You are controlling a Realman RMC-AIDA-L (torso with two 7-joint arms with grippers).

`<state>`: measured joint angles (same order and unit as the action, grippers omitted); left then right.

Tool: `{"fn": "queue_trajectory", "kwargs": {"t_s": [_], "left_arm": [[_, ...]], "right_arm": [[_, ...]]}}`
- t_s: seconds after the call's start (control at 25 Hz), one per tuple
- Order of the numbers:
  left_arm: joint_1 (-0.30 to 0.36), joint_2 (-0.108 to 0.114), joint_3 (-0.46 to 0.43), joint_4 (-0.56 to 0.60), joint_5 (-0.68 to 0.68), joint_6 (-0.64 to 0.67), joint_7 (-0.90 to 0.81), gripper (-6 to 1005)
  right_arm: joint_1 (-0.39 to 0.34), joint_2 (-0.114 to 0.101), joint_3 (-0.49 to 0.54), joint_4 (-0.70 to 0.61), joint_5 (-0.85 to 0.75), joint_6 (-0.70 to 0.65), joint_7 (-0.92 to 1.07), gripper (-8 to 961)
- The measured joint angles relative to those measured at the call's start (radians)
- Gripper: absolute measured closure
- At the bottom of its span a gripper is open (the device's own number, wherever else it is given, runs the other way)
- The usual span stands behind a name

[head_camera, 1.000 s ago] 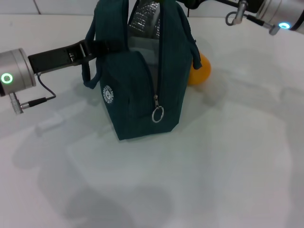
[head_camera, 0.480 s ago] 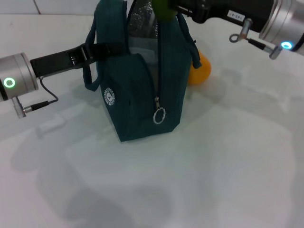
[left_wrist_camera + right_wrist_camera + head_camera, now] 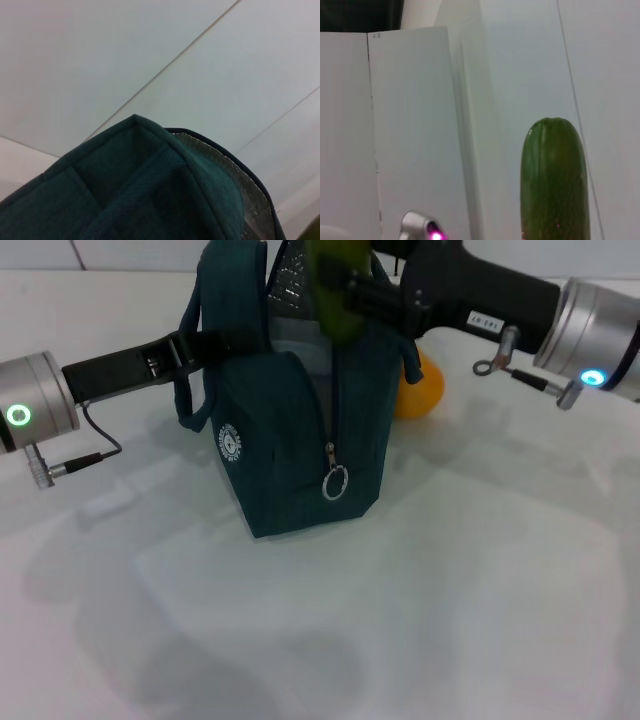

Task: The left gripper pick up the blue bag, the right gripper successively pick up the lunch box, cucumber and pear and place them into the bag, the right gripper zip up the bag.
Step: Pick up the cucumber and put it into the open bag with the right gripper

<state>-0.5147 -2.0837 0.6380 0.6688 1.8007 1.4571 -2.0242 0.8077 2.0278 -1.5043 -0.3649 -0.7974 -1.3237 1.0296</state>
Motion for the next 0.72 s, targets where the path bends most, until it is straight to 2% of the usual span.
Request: {"fn": "queue_trajectory", "kwargs": {"t_s": [0.48, 0.72], "left_arm": [[-0.005, -0.001, 0.002, -0.003, -0.001, 0.000, 0.009, 963], [-0.001, -0.001, 0.002, -0.010, -0.012, 0.000, 0.017, 963]], "right_arm": [[0.001, 0.000, -0.231, -0.004, 0.183, 0.095, -0.007, 331], [0.001, 0.000, -0.269, -0.007, 0.203, 0.126, -0.011, 321]]}}
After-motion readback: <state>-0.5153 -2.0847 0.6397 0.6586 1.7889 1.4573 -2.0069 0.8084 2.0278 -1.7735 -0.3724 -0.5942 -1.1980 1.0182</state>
